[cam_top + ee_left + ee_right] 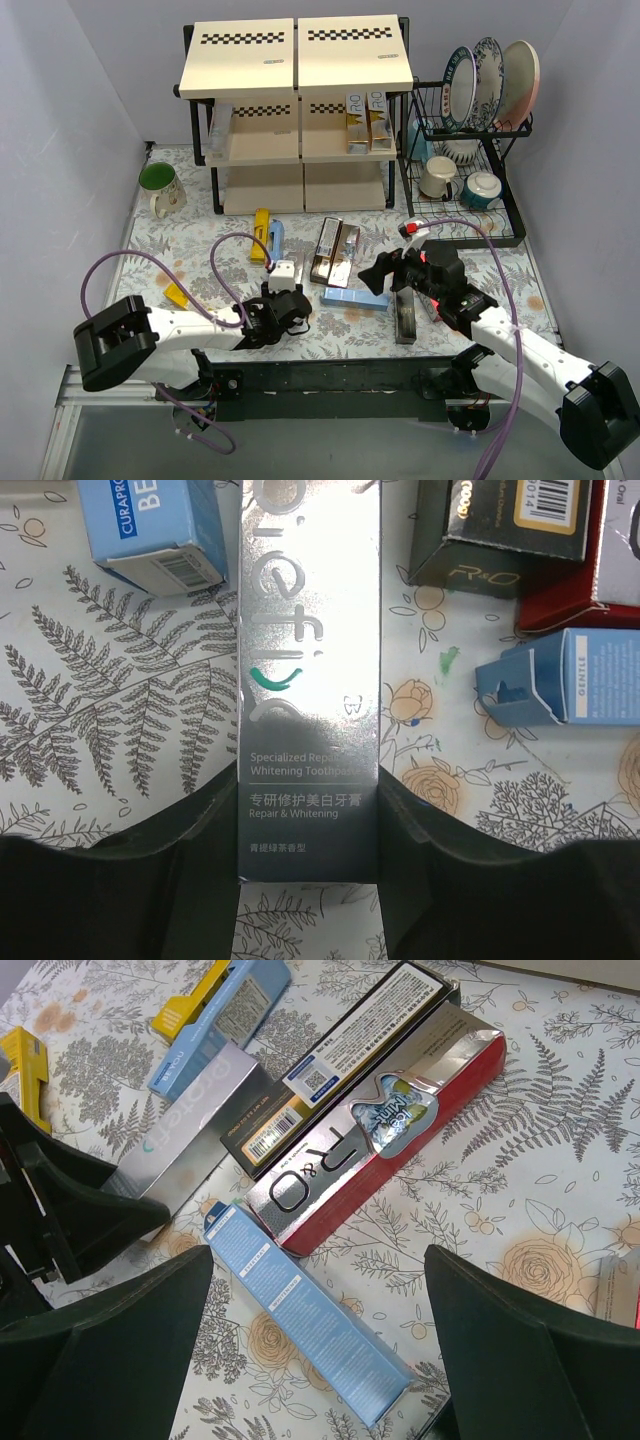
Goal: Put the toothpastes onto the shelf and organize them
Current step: Pick up the toothpaste from the center of the board, then place the toothpaste on the shelf, then pick up the toothpaste from the center of the board.
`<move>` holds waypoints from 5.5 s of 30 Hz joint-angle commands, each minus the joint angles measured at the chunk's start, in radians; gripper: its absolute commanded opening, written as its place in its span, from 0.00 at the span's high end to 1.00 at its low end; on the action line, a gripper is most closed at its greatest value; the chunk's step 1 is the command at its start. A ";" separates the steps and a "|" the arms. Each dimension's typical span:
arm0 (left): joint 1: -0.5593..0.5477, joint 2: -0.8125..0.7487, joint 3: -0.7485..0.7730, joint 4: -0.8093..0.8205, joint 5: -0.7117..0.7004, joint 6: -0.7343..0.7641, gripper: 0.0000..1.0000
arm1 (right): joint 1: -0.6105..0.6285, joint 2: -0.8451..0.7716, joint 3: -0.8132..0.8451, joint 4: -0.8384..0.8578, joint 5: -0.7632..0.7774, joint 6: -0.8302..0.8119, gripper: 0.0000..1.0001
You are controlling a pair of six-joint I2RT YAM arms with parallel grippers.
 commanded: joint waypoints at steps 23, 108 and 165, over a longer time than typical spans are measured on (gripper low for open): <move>0.393 -0.076 0.832 -0.401 0.183 0.519 0.87 | 0.002 -0.118 0.079 -0.058 0.022 -0.054 0.05; 0.831 0.260 0.935 0.016 0.366 0.716 0.62 | 0.002 -0.222 -0.025 -0.055 0.028 -0.048 0.05; 0.831 -0.426 0.188 -0.066 0.820 0.374 0.02 | 0.042 0.284 0.236 -0.434 -0.154 -0.165 0.07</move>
